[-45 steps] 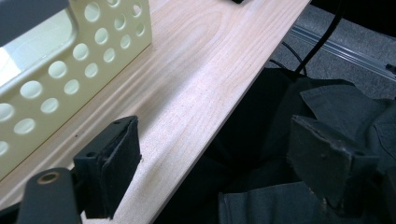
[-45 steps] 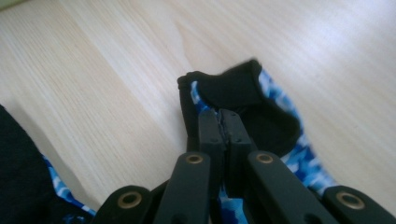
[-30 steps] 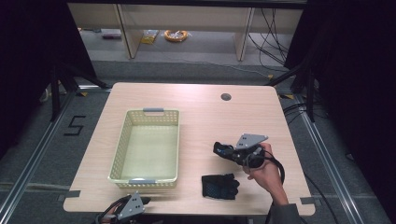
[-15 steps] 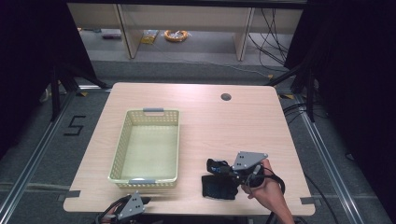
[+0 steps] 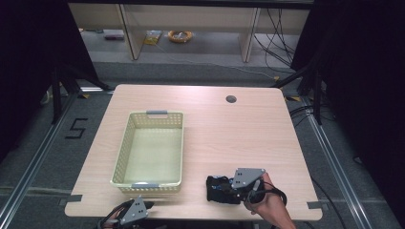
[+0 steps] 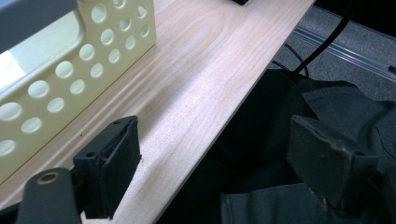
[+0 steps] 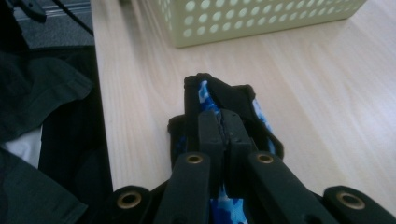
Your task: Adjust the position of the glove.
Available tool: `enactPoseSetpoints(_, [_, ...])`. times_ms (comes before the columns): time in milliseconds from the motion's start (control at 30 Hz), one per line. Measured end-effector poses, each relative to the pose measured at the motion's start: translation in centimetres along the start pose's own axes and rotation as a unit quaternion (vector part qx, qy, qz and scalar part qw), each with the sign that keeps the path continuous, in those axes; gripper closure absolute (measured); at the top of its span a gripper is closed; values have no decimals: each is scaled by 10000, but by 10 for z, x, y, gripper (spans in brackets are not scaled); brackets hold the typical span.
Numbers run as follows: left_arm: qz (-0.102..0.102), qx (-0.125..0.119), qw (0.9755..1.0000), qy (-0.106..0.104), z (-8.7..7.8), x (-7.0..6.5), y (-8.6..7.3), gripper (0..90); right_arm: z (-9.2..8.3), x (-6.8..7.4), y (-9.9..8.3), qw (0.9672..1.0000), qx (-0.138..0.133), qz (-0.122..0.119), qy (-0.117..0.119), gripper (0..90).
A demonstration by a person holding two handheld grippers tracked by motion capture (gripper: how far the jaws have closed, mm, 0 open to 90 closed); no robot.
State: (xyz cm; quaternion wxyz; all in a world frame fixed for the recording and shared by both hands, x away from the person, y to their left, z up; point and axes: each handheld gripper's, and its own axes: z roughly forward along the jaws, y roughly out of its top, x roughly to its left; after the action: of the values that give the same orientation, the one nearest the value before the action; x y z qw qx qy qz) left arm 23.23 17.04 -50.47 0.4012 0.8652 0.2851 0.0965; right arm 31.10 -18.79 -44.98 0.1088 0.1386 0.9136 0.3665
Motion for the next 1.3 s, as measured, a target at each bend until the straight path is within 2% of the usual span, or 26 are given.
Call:
enactPoseSetpoints(67, [1,-4,10000,6,0,0,0,169,4,1,-2,9999,70,-52,65,897])
enactPoseSetpoints(100, [0,-2,10000,6,0,0,0,169,5,2,-3,9999,91,-63,25,897])
enactPoseSetpoints(133, [2,0,10000,5,0,0,0,169,6,3,-4,9999,126,0,95,897])
enactPoseSetpoints(167, [2,0,10000,2,0,0,0,168,7,3,-5,9998,128,-57,123,897])
enactPoseSetpoints(233, [4,1,10000,3,0,0,0,168,9,6,-7,9997,199,8,148,896])
enactPoseSetpoints(367, [4,1,10000,1,0,0,0,168,15,7,-11,9992,304,-34,243,895])
enactPoseSetpoints(433, [5,2,10000,-4,0,0,0,168,17,9,-13,9989,406,22,211,895])
enactPoseSetpoints(467, [5,3,10000,-5,0,0,0,169,19,9,-13,9990,403,-44,196,895])
enactPoseSetpoints(633, [28,42,10000,-12,0,0,0,169,24,12,-17,9984,500,138,205,884])
enactPoseSetpoints(700, [13,37,10000,-19,1,0,0,168,27,11,-18,9983,533,38,222,876])
enactPoseSetpoints(800, [34,51,10000,-22,1,0,0,168,29,13,-21,9980,555,221,206,836])
enactPoseSetpoints(867, [28,44,10000,-21,1,0,0,169,28,11,-22,9981,475,279,260,804])
enactPoseSetpoints(900, [31,40,10000,-18,0,0,0,168,25,11,-23,9978,423,445,234,783])
enactPoseSetpoints(933, [19,30,10000,-18,0,0,0,168,24,9,-23,9982,337,440,248,755])
enactPoseSetpoints(967, [3,16,10000,-30,0,0,0,169,20,7,-25,9976,158,656,127,702])
enactPoseSetpoints(1033, [28,41,10000,-2,0,1,0,168,11,4,-27,9946,11,1034,8,693])
enactPoseSetpoints(1067, [-83,-57,9999,-65,1,-1,0,168,9,3,-29,9938,-56,1109,-40,694])
enactPoseSetpoints(1100, [32,40,10000,-26,0,0,0,168,4,3,-31,9913,-144,1302,-124,705])
enactPoseSetpoints(1167, [-49,-33,10000,-43,1,-1,0,169,-2,5,-33,9868,-107,1592,-268,761])
enactPoseSetpoints(1200, [33,49,10000,-12,0,0,0,170,-4,6,-33,9855,-67,1665,-333,802])
enactPoseSetpoints(1233, [26,42,10000,-10,1,0,0,170,-7,9,-34,9848,-69,1698,-370,865])
enactPoseSetpoints(1300, [37,49,10000,-9,1,0,0,170,-12,14,-35,9861,7,1598,-452,900])
